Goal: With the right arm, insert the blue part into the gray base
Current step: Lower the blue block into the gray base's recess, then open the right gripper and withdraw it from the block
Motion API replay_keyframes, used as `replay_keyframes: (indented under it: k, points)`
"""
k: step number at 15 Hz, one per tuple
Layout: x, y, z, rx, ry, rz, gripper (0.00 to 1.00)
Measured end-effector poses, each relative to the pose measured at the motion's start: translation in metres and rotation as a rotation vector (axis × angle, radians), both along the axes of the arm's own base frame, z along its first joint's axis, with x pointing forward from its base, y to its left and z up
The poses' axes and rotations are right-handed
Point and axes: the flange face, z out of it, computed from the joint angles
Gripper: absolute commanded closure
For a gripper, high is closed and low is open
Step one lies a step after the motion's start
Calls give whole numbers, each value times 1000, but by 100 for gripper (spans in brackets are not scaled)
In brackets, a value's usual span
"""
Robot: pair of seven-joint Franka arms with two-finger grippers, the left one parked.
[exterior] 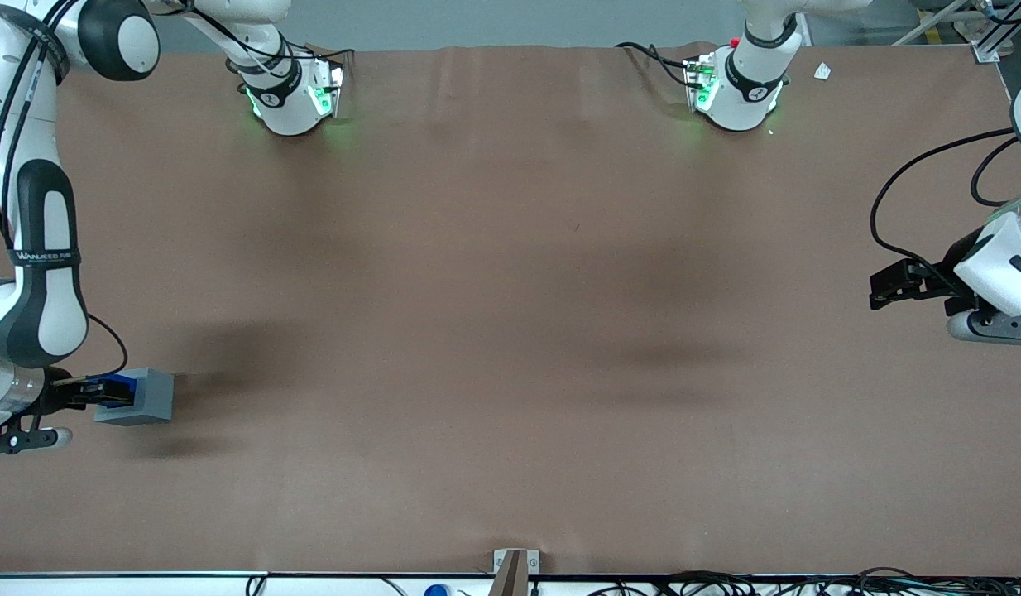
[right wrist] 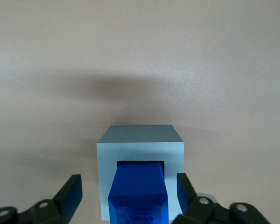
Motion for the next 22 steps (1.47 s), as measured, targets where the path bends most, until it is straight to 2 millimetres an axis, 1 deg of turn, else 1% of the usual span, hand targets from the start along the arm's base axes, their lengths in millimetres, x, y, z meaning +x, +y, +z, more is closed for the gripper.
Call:
replay_keyframes:
  k: [2, 3, 4, 5, 6, 8, 9, 10, 11, 12, 13, 15, 19, 22]
  points:
    - [2, 13, 9, 12, 19, -24, 0]
    - [1, 23, 19, 19, 46, -48, 0]
    - [-1, 32, 33, 25, 65, -69, 0]
    - [-5, 41, 56, 28, 74, -87, 0]
    - [-10, 50, 83, 31, 75, -106, 0]
    - [-28, 73, 148, 38, 74, -147, 0]
    - [-40, 90, 182, 40, 75, -171, 0]
    - [-53, 107, 212, 42, 74, -188, 0]
    - [-64, 124, 238, 43, 68, -196, 0]
    - [-75, 137, 259, 45, 58, -205, 0]
    - [-84, 146, 277, 46, 46, -217, 0]
    - [-96, 153, 300, 49, 21, -235, 0]
    - [-108, 151, 318, 41, 6, -245, 0]
    - [-113, 146, 336, 33, -26, -252, 0]
